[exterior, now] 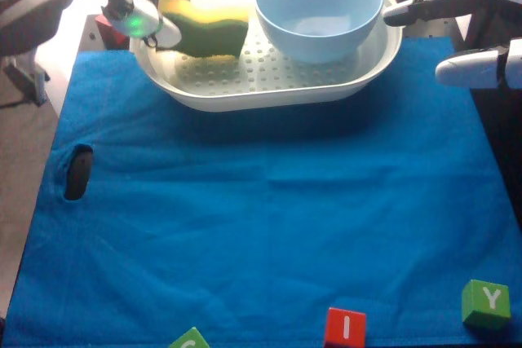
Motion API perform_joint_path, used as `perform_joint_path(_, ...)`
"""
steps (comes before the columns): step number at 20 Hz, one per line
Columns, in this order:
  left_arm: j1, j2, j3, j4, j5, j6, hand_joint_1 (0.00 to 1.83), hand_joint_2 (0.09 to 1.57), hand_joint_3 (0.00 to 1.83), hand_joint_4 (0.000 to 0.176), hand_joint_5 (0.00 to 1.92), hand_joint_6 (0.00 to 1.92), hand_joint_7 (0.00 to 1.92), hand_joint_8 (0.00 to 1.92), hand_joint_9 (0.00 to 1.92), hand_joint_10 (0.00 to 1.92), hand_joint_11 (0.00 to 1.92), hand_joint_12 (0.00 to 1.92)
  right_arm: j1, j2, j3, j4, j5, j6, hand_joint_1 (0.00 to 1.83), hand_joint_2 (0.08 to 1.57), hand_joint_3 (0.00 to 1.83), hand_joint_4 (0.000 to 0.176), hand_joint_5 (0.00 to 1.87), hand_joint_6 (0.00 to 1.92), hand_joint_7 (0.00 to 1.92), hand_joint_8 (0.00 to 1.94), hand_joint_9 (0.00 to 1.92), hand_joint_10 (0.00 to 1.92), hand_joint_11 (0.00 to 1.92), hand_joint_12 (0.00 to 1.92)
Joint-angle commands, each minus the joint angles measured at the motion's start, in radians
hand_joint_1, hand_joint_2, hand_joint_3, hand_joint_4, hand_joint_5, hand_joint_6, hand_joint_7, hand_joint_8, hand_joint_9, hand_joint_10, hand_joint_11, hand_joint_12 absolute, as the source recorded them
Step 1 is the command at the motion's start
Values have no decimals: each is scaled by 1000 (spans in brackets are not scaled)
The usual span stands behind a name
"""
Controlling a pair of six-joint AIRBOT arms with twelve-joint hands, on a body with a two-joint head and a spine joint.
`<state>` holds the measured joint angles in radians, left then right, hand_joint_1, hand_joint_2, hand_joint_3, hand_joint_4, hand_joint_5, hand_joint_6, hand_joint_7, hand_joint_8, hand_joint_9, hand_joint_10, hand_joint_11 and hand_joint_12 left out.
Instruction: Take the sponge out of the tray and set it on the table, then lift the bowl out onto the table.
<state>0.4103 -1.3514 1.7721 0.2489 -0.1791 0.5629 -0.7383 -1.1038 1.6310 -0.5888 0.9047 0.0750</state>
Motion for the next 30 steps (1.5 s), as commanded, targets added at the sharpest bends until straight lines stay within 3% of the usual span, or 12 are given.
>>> perform_joint_path(1,-28,0,8,7,-102,2,1244,1149,0,0,1030,684,845,1412,390,1392,0,1709,12,-3,0,64,89,6,389,1281,10,113,425,2,296,0,206,0,0,579)
perform_joint_path(7,-91,70,-68,112,-129,2,1244,1146,1,0,1043,648,848,1419,390,1409,0,1853,11,-6,-6,65,87,13,428,1300,0,92,438,2,274,1,176,3,5,399)
perform_joint_path(13,-22,281,-318,111,-389,2,1261,1099,0,0,1156,477,942,1251,555,1237,184,1802,9,9,-30,71,87,18,474,1305,0,81,435,1,286,3,180,2,9,417)
perform_joint_path(15,24,355,-398,94,-487,2,1252,1107,0,0,1096,595,947,1227,881,980,690,1507,7,15,-35,71,87,18,451,1299,0,95,434,1,295,4,187,3,9,423)
perform_joint_path(18,109,469,-525,82,-632,1,1253,1089,0,0,1139,535,983,1158,997,765,748,1432,-3,21,-40,84,87,18,416,1297,0,108,446,5,312,7,201,6,11,427)
perform_joint_path(19,151,501,-567,76,-682,1,1248,1084,3,0,1091,640,1029,1067,1010,778,779,1475,-6,23,-41,87,87,18,439,1297,0,111,453,5,313,5,195,2,0,421)
perform_joint_path(23,351,561,-679,-21,-890,0,1268,1098,0,0,1125,460,987,1244,885,1363,821,1645,-11,23,-44,92,88,18,426,1297,0,122,444,1,299,1,194,1,3,420)
perform_joint_path(24,372,561,-685,-30,-901,0,1268,1098,0,0,1125,460,987,1244,885,1363,821,1645,-11,23,-44,93,88,18,426,1297,0,122,444,1,299,1,194,1,3,420)
perform_joint_path(25,410,559,-694,-48,-915,0,1274,1084,0,0,1123,456,1041,1162,876,1409,690,1705,-13,22,-44,94,88,18,454,1285,0,150,454,4,301,2,195,2,3,431)
perform_joint_path(26,429,554,-696,-52,-908,-4,1274,1084,0,0,1123,456,1041,1162,876,1409,690,1705,-13,21,-44,95,88,18,454,1285,0,150,454,4,301,2,195,2,3,431)
perform_joint_path(27,441,543,-693,-52,-883,-21,1279,1069,0,0,1091,574,1103,1025,945,1147,699,1564,-13,20,-44,95,88,18,455,1286,0,151,452,2,299,1,198,3,11,434)
perform_joint_path(30,469,503,-668,-62,-814,-31,1270,1091,0,0,1044,647,1049,1114,941,1239,816,1538,-13,17,-43,95,88,18,413,1286,0,164,440,0,300,1,200,3,12,439)
